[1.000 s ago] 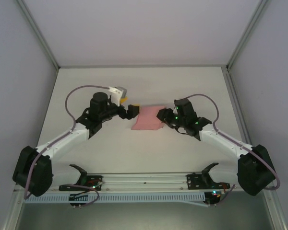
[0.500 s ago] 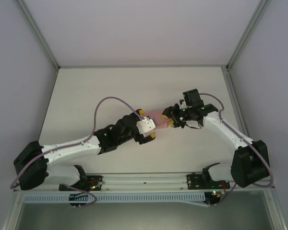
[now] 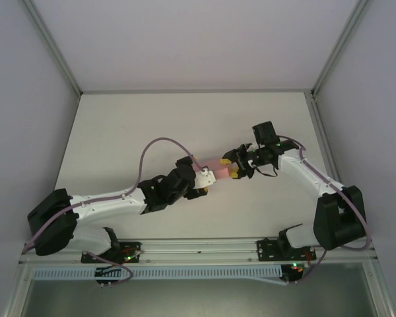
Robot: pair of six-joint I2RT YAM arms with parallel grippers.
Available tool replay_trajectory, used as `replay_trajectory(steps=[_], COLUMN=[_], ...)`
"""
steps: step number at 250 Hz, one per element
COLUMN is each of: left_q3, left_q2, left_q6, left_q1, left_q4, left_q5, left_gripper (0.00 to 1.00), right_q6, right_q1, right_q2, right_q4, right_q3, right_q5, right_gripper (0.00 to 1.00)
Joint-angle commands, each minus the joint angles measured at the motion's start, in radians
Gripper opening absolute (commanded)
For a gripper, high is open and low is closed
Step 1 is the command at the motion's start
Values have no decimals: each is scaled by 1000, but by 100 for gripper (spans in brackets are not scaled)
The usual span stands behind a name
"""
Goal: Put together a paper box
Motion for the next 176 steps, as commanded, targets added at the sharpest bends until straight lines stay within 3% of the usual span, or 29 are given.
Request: replay_trajectory(steps=[1, 43, 77, 92, 98, 126, 149, 162, 176], left_q3=[0, 7, 11, 15, 15, 25, 45, 61, 79], left_q2=[-13, -26, -36, -44, -48, -60, -61, -59, -56], left_q6=[21, 32, 41, 38, 37, 34, 27, 23, 13], left_q1=[-9, -16, -16, -16, -17, -17, -7, 7, 25], left_q4=[-14, 10, 4, -12, -21, -66, -141, -197, -255], left_q5=[-23, 27, 29, 35, 42, 76, 130, 167, 201], left_gripper=[82, 55, 42, 38, 38, 35, 33, 32, 32], right_q6=[90, 69, 43, 25, 16, -55, -163, -233, -292], right_q1=[-4, -4, -5, -4, -6, -26, -64, -86, -105], right_q2=[-65, -68, -66, -70, -73, -107, -163, -204, -251], right_q4=[56, 44, 39, 41, 43, 66, 81, 117, 200], right_q3=[-23, -35, -37, -37, -37, -20, 12, 17, 3], right_q5=[-43, -53, -53, -48, -37, 74, 232, 326, 406], right_gripper=[36, 41, 48, 56, 65, 80, 85, 96, 100])
